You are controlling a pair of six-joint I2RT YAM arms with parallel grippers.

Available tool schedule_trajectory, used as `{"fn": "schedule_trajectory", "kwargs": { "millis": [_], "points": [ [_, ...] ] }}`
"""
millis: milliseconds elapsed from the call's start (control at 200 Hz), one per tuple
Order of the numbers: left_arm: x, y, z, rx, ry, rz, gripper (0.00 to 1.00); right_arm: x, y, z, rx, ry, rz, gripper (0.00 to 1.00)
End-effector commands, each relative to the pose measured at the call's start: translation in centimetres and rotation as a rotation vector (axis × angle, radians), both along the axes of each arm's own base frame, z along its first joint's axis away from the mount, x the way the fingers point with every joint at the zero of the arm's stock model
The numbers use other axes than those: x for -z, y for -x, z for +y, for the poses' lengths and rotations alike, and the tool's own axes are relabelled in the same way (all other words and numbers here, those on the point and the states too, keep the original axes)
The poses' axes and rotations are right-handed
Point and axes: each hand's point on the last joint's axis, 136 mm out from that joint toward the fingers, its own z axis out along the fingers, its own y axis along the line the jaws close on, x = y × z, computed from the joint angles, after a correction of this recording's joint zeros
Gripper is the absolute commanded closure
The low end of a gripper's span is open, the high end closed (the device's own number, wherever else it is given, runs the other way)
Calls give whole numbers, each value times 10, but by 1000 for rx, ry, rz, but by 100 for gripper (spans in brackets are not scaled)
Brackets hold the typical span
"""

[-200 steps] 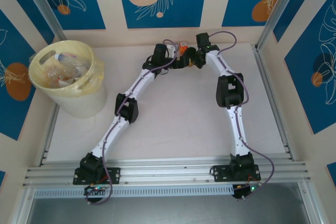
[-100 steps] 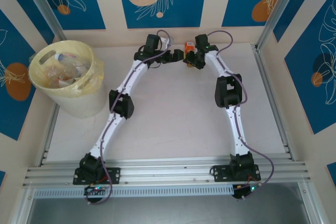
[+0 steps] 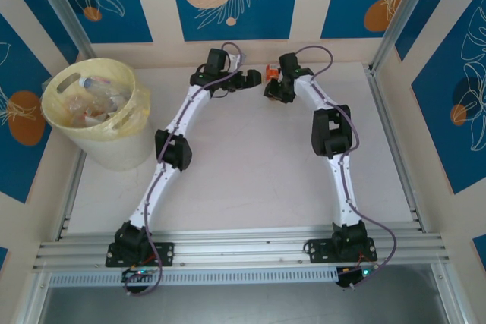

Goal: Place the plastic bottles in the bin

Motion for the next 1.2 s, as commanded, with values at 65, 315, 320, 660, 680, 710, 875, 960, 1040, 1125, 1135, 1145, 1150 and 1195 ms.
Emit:
{"fn": "schedule_trajectory", "kwargs": {
  "millis": [65, 315, 320, 660, 680, 710, 875, 960, 1040, 1125, 1135, 1145, 1150, 1195],
  "points": [
    [-74, 9, 8, -23, 36, -51, 0, -110, 25, 36, -179, -120, -312, 76],
    [-119, 18, -1, 8, 162, -43, 0, -143, 100, 50, -303, -228, -370, 74],
    [-120, 19, -1, 9, 166, -43, 0, -142, 101, 50, -303, -230, -370, 74],
    [-163, 64, -38, 173, 258, -40, 9, -166, 129, 47, -301, -282, -465, 74],
    [-165, 66, -38, 176, 259, -41, 12, -167, 128, 46, -293, -280, -469, 74],
    [-170, 69, -38, 179, 259, -42, 15, -169, 128, 46, -288, -279, -477, 74],
    [-194, 88, -38, 197, 237, -61, 32, -183, 134, 46, -279, -299, -513, 74],
    [-211, 102, -37, 215, 226, -64, 34, -192, 142, 48, -287, -317, -530, 74],
    [-225, 112, -28, 191, 190, -61, 34, -200, 150, 52, -302, -345, -541, 74],
    [-240, 124, -20, 176, 163, -85, 34, -206, 157, 56, -312, -371, -546, 74],
    [-241, 125, -19, 172, 162, -88, 35, -207, 158, 57, -314, -375, -547, 74],
    [-242, 126, -18, 167, 160, -89, 35, -208, 159, 57, -316, -377, -548, 74],
    [-243, 126, -18, 166, 160, -95, 35, -208, 159, 57, -317, -379, -546, 74],
    [-245, 131, -12, 140, 156, -108, 35, -213, 162, 59, -327, -392, -554, 74]
  ]
}}
